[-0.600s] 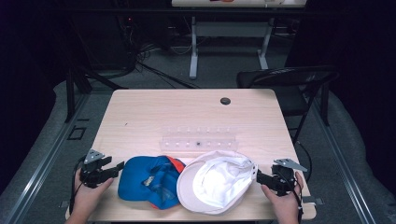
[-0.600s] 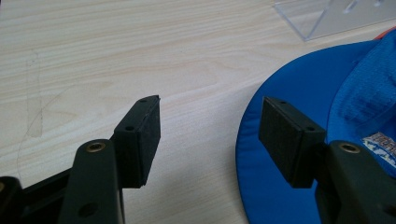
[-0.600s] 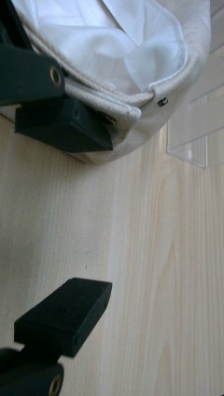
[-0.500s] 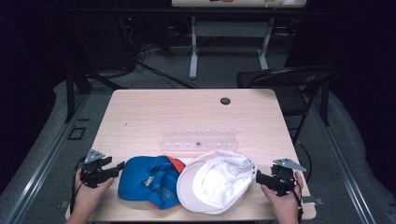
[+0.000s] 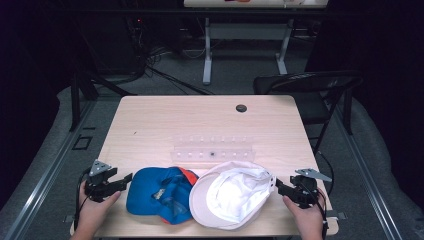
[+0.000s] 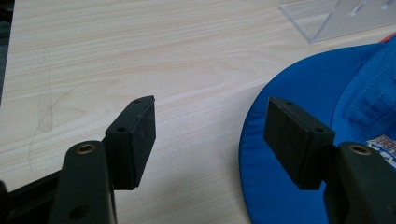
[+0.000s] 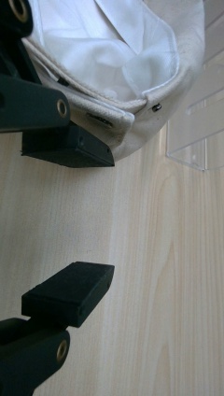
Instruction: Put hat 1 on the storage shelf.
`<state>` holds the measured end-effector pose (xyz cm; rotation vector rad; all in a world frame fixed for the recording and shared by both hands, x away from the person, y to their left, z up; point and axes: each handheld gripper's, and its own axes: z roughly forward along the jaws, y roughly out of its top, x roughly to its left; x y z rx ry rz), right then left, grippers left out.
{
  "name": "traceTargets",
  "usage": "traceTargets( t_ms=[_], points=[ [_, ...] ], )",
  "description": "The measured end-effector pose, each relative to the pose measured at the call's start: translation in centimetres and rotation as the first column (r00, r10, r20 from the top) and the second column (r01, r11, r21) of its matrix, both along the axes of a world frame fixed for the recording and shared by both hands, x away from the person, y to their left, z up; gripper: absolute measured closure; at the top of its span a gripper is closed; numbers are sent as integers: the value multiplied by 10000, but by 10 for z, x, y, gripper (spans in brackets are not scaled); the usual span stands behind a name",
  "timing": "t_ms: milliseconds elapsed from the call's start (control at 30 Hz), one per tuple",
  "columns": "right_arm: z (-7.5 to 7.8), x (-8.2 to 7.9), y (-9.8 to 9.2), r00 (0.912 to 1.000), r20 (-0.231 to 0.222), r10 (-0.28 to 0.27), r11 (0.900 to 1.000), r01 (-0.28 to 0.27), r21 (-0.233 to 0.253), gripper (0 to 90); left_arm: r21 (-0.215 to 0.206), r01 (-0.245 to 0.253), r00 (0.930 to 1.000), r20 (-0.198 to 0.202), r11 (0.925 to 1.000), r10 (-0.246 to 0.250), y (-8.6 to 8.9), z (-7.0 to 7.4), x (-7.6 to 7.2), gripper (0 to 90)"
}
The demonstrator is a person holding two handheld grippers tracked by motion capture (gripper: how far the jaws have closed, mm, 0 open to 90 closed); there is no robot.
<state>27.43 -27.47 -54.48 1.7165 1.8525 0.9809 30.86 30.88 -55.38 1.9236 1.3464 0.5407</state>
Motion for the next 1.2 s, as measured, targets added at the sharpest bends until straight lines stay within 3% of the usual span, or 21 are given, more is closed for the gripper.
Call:
traceTargets(
  t_ms=[433,700,733,900,933,1200],
  points=[
    [10,-2,5,9988,-389,295,9965,-325,-775,429,79,27,10000,-50,10000,-26,1,1,-1,369],
    [20,0,7,9968,-559,573,9973,-596,-419,448,35,98,9999,-33,9999,-98,2,1,-1,368],
    [23,2,5,9945,-849,617,9978,-635,-186,454,25,119,9999,-30,9999,-119,2,2,-1,368],
    [31,4,3,9871,-1468,636,9979,-647,-23,473,-11,63,10000,7,10000,-63,3,1,-1,368],
    [36,6,2,9785,-1913,771,9970,-747,197,485,25,64,10000,-14,10000,-64,3,1,-1,368],
    [52,13,1,9650,-2442,957,9932,-763,878,484,99,107,9999,-105,9999,-106,2,0,-1,368]
  ],
)
